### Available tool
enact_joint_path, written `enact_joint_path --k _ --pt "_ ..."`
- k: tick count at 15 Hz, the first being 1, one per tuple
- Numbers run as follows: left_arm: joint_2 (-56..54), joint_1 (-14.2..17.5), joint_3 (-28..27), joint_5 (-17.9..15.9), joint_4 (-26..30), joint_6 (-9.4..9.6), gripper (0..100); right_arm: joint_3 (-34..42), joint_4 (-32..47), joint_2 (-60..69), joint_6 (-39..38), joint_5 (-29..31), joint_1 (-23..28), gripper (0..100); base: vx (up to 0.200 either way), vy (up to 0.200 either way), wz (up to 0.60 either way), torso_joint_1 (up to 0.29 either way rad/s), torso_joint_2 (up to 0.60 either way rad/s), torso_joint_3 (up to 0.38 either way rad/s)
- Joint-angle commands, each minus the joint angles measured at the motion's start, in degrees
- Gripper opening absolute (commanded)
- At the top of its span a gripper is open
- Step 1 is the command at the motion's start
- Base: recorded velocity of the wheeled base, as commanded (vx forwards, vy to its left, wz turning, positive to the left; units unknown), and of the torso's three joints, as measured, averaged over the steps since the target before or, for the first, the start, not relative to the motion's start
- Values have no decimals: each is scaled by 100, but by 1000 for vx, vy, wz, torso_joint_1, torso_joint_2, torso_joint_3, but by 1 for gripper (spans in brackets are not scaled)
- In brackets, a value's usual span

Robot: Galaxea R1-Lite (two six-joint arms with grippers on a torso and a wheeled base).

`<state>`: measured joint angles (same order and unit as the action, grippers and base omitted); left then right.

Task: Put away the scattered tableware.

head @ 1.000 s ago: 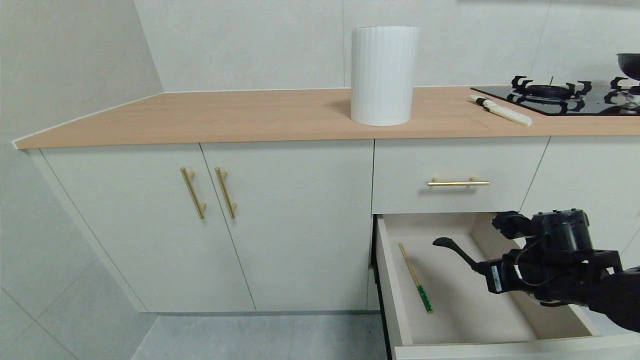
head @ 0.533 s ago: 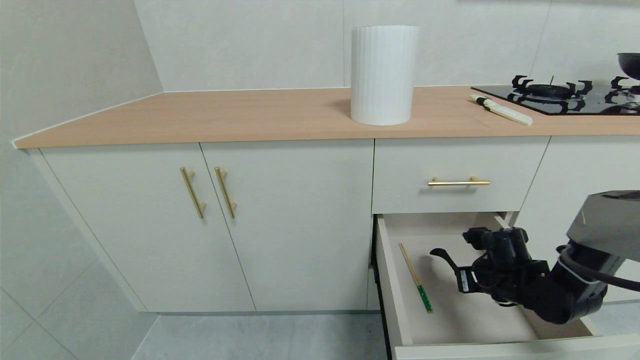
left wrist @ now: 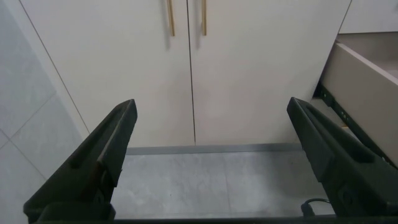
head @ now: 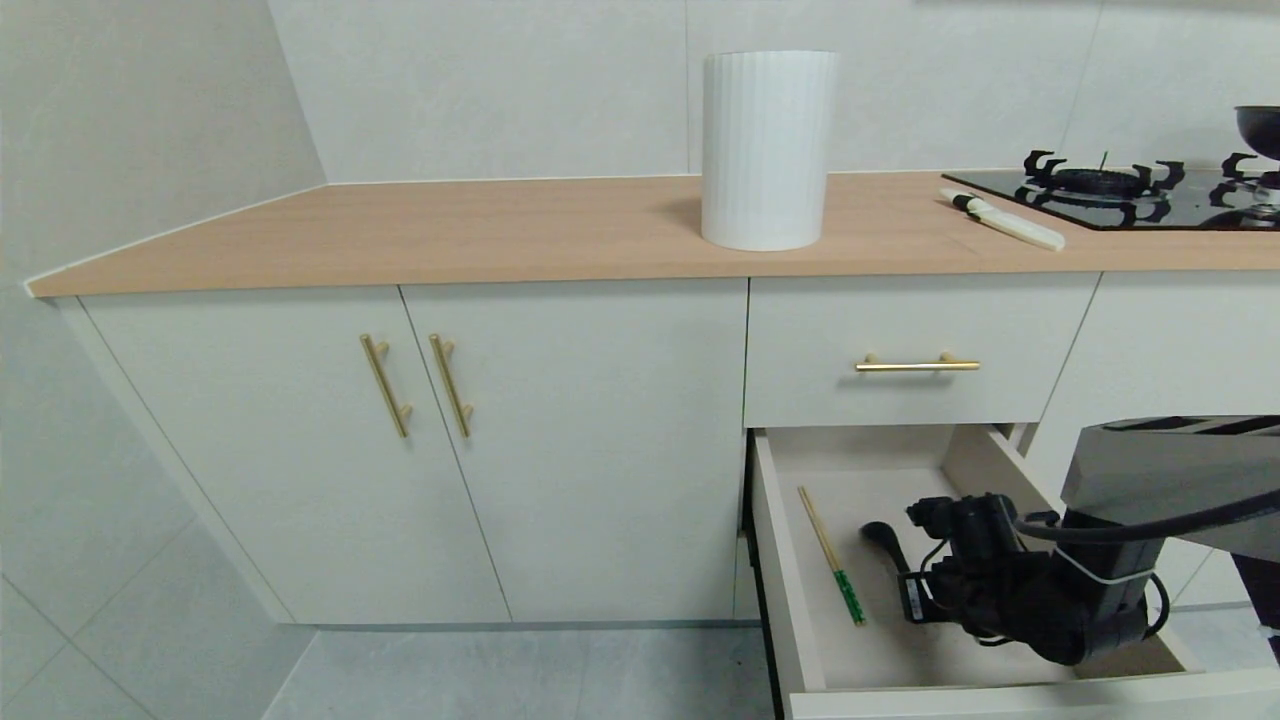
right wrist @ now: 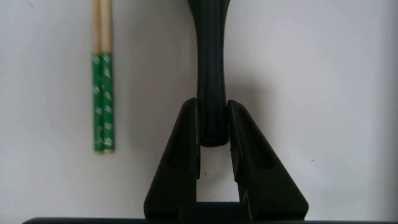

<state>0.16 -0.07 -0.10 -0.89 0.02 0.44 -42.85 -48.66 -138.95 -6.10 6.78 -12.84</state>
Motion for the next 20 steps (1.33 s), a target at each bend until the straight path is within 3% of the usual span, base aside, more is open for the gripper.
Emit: enact_joint_path --k 1,10,11,20 --pt "2 -1 1 1 -2 0 100 -13 15 -203 3 -1 -8 0 0 0 0 0 0 0" --pt "2 -1 1 1 -2 0 100 -4 24 -194 3 -36 0 0 0 0 0 0 0 0" --pt "2 -1 1 1 -2 0 100 -4 24 -194 3 -54 0 100 0 0 0 0 0 0" --pt "2 -1 1 1 -2 0 100 110 -3 237 -85 -27 27 100 0 0 0 0 0 0"
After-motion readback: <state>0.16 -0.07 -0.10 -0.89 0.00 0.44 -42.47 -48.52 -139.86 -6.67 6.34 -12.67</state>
